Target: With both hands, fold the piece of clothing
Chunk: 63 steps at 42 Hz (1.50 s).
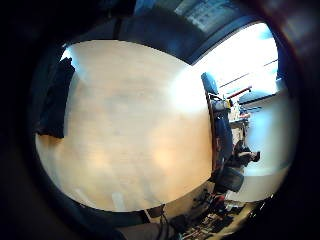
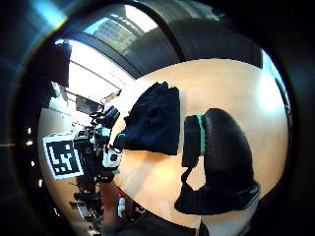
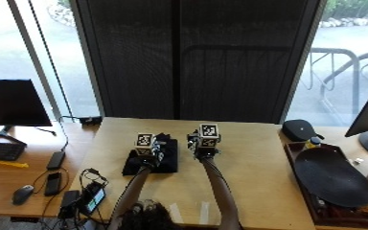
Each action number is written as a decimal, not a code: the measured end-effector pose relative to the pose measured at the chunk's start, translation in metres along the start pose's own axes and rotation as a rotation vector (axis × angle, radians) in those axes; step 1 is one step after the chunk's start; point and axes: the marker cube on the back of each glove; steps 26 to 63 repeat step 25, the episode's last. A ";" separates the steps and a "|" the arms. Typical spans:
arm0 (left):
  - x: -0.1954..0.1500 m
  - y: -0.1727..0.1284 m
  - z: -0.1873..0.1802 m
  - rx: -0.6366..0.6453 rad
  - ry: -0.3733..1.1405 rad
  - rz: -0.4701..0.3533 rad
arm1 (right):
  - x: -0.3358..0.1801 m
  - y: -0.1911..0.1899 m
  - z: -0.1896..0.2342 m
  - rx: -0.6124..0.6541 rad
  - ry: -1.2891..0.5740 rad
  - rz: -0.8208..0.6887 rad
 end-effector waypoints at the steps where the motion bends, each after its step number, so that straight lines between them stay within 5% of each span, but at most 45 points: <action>1: 0.000 0.004 0.000 -0.026 -0.001 -0.001 | -0.002 0.006 0.002 -0.039 -0.015 0.001; 9: -0.005 0.003 0.002 0.002 -0.037 -0.005 | -0.007 0.029 -0.027 -0.028 -0.009 0.021; 19: 0.002 -0.001 -0.004 0.030 0.037 0.006 | -0.001 -0.001 0.021 -0.071 -0.045 -0.008; 63: 0.002 -0.006 -0.006 0.008 0.063 -0.001 | 0.002 -0.013 0.022 -0.051 -0.053 0.009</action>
